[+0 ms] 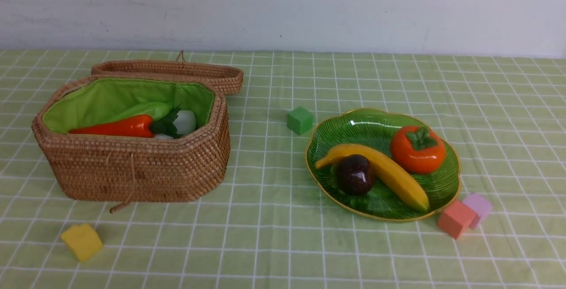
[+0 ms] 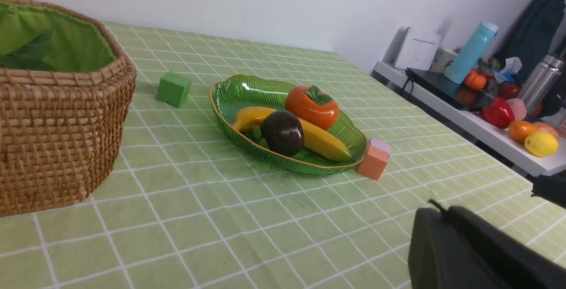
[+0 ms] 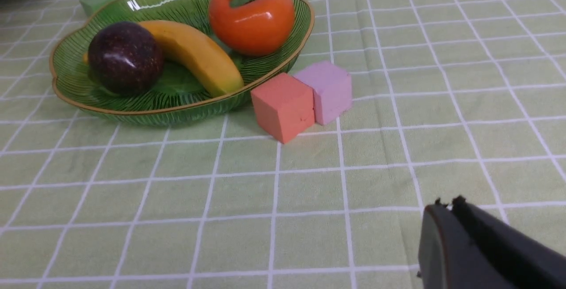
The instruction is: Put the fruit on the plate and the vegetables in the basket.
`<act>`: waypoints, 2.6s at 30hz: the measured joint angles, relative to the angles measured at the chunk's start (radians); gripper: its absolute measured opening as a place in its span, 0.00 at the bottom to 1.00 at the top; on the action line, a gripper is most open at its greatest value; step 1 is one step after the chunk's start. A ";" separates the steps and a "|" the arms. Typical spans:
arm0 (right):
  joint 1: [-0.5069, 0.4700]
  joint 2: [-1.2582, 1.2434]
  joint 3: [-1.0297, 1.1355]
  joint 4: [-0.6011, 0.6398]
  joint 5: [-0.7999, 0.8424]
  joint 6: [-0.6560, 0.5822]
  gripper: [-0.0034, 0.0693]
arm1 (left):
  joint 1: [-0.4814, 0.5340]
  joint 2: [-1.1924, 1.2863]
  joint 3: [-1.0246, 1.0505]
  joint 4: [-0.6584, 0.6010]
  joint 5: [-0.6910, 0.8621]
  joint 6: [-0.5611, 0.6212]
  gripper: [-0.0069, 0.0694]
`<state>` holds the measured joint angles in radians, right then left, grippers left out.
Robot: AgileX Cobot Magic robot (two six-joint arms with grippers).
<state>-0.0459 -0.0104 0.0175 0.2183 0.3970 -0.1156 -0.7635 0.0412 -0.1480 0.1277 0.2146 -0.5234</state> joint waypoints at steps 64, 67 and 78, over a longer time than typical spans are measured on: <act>0.000 0.000 0.000 0.001 0.002 0.066 0.18 | 0.704 -0.050 0.178 -0.269 0.163 0.291 0.07; 0.000 0.000 0.000 0.001 0.002 0.066 0.18 | 0.704 -0.050 0.178 -0.269 0.162 0.291 0.07; 0.000 0.000 0.000 0.001 0.002 0.066 0.19 | 0.704 -0.050 0.178 -0.268 0.162 0.291 0.07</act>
<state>-0.0459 -0.0104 0.0175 0.2191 0.3988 -0.0500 -0.0591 -0.0086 0.0301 -0.1406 0.3768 -0.2322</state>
